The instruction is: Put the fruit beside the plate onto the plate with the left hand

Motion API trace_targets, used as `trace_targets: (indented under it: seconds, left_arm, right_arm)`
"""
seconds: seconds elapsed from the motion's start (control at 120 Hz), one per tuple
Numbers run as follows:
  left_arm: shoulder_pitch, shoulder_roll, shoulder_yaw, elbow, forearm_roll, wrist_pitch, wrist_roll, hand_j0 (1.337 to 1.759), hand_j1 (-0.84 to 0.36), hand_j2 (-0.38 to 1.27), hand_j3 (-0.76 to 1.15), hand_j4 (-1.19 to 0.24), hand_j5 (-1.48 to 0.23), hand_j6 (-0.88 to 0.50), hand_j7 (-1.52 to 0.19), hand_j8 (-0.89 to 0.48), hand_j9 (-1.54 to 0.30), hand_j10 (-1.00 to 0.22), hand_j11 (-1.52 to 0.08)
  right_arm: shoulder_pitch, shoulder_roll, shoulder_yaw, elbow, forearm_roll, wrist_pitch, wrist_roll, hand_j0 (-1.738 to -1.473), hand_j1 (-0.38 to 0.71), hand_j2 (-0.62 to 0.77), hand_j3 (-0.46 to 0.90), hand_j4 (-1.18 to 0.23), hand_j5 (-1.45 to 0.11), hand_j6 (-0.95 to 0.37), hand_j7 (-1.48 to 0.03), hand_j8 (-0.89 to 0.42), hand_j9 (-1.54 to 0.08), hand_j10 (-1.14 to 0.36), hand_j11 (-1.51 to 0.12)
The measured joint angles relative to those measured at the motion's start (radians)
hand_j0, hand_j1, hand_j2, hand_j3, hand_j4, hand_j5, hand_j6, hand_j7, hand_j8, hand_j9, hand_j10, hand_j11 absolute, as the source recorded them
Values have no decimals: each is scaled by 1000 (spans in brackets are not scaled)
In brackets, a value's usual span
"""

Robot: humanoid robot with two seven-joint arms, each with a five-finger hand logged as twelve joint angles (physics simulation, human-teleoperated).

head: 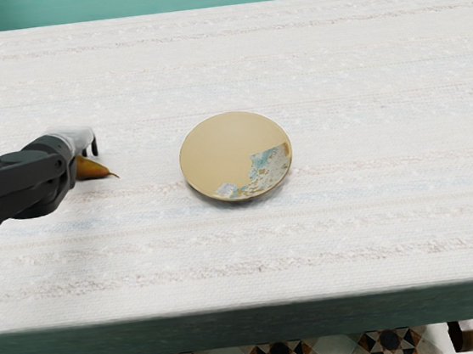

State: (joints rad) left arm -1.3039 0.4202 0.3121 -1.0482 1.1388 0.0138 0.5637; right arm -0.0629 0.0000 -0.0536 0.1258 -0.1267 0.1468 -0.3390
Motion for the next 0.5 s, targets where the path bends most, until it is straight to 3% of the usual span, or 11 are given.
trace_targets:
  seconds: [0.208,0.5]
  left_arm:
    - [14,0,1,-1,0,0,1,1658,-241,102,0,-510,-632,-510,-632,-481,-646,-501,-645]
    - [14,21,-2,-6,-3,-5,3,1657,-287,279,0,-596,-773,-543,-771,-485,-777,-594,-777]
  right_arm:
    - [0,0,0,0,0,0,0,-1658,-349,0,0,0,0,0,0,0,0,0,0]
    - [0,0,0,0,0,0,0,-1658,-349,0,0,0,0,0,0,0,0,0,0]
